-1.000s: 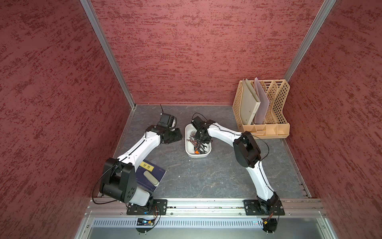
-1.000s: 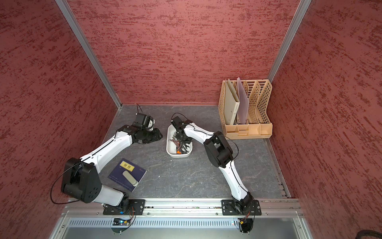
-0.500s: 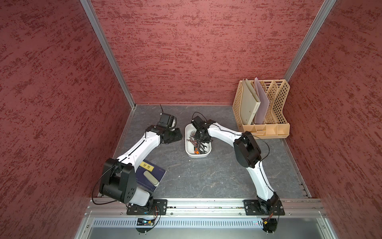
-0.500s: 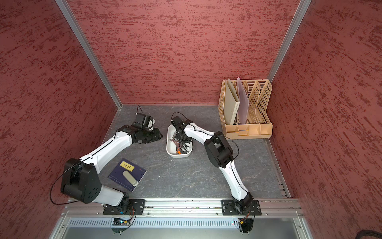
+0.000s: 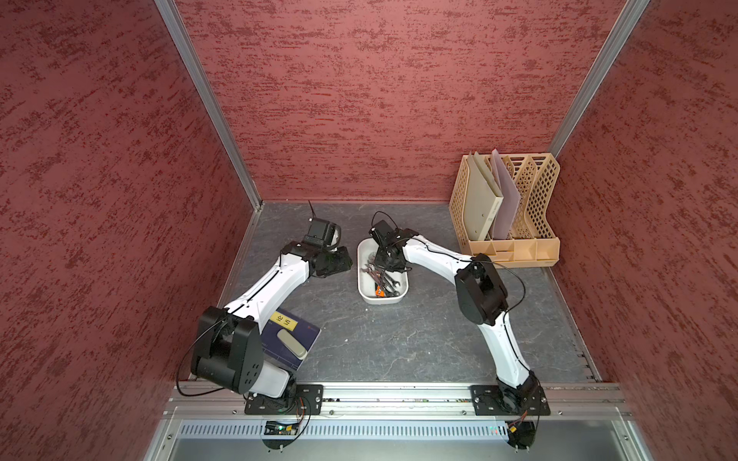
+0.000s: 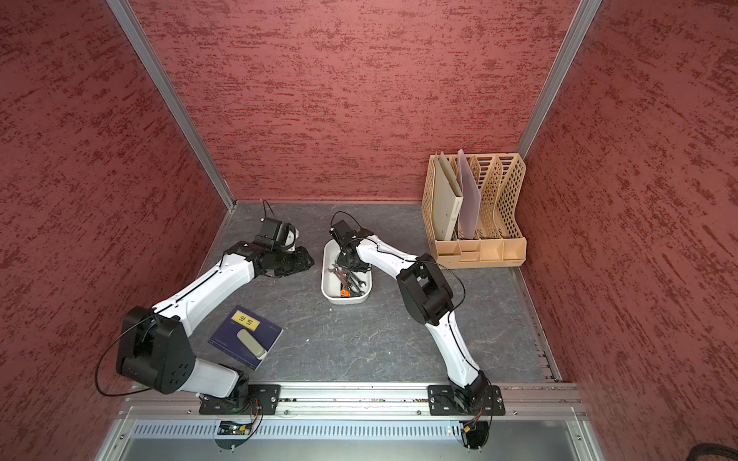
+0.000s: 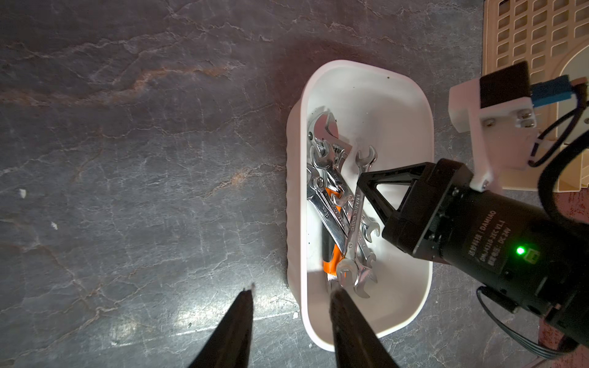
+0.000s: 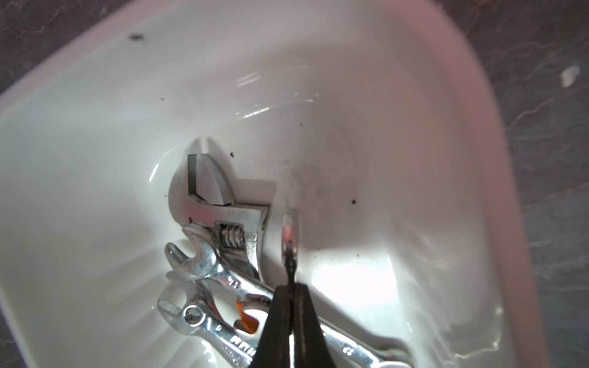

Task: Take out the wrench from the storage box
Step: Pick up the wrench from the storage box, then place the wrench at the center of the board.

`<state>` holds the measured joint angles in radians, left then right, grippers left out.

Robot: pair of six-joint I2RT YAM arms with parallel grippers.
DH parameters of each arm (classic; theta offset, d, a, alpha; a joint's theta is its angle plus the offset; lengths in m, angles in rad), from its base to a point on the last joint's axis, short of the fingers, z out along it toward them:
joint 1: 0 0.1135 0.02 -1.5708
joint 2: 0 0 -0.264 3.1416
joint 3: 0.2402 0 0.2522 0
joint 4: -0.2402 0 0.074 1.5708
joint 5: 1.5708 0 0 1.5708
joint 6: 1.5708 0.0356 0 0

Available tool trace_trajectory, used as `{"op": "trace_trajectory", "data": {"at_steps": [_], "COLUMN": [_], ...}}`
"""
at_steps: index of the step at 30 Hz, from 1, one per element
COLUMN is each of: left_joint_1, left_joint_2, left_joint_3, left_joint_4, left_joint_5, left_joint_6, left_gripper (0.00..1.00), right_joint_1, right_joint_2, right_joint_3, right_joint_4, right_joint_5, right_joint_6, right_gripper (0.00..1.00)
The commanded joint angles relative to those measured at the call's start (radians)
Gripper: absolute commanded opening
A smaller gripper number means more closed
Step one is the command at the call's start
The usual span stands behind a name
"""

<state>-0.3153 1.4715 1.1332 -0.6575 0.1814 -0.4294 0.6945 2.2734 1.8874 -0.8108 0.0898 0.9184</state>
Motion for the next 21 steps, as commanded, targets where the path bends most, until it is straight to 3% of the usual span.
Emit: {"op": "trace_trajectory", "data": {"at_steps": [1, 10, 15, 21], "left_joint_1": [-0.005, -0.005, -0.006, -0.023], "left_joint_2": [-0.023, -0.043, -0.061, -0.09], "left_joint_3": [-0.007, -0.003, -0.006, -0.003], "left_joint_4": [0.005, 0.019, 0.04, 0.057], "left_joint_5": [-0.009, 0.001, 0.04, 0.058], "left_joint_6": [0.017, 0.027, 0.022, 0.011], "left_gripper": [0.44, 0.43, 0.43, 0.44], "right_joint_1": [0.0, -0.004, -0.007, -0.009], "right_joint_2": [-0.037, -0.138, -0.25, -0.442], "right_joint_3": [0.014, -0.008, -0.108, -0.337], "right_joint_4": [0.015, 0.104, 0.206, 0.299], "right_joint_5": [-0.023, -0.048, -0.08, -0.098], "right_joint_6": [-0.024, -0.186, -0.26, -0.271], "right_gripper": [0.0, 0.0, 0.0, 0.0]}}
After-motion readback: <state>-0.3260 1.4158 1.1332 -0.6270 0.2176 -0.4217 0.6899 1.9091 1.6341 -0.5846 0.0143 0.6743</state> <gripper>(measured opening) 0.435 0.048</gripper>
